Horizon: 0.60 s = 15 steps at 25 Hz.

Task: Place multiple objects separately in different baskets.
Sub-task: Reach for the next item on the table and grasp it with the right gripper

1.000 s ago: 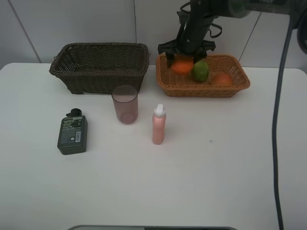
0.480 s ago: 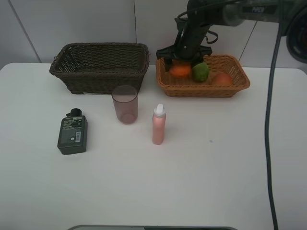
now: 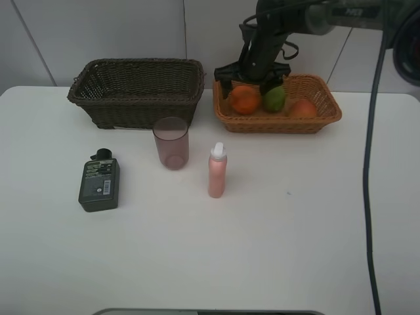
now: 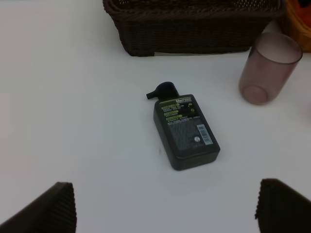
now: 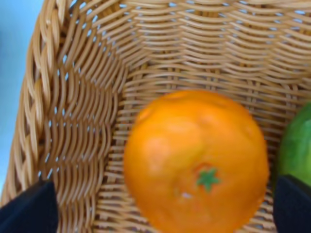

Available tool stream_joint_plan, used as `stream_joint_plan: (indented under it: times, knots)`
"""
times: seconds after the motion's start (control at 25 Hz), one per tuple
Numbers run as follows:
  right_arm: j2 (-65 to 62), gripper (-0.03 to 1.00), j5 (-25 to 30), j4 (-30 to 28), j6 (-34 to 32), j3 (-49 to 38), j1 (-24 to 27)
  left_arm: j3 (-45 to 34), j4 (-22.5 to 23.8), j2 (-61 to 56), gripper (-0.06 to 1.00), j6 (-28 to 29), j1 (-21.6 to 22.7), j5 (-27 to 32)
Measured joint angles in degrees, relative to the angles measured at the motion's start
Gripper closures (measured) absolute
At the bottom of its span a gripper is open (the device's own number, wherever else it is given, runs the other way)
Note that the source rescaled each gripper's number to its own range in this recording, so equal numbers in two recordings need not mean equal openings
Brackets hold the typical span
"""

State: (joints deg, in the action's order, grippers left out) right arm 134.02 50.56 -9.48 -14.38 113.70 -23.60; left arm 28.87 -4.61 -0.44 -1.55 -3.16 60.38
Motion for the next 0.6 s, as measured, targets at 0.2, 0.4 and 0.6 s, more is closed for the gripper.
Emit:
stream_joint_plan:
  times: [0.2, 0.4, 0.6]
  knots:
    - [-4.6, -0.01, 5.6, 1.7, 0.0, 0.0, -0.1, 0.0, 0.0, 0.0, -0.01, 0.0, 0.0, 0.0]
    - [-9.1, -0.01, 15.4, 3.3, 0.0, 0.0, -2.2, 0.0, 0.0, 0.0, -0.01, 0.0, 0.0, 0.0]
    - [-13.3, -0.01, 18.8, 4.3, 0.0, -2.7, -6.2, 0.0, 0.0, 0.0, -0.01, 0.0, 0.0, 0.0]
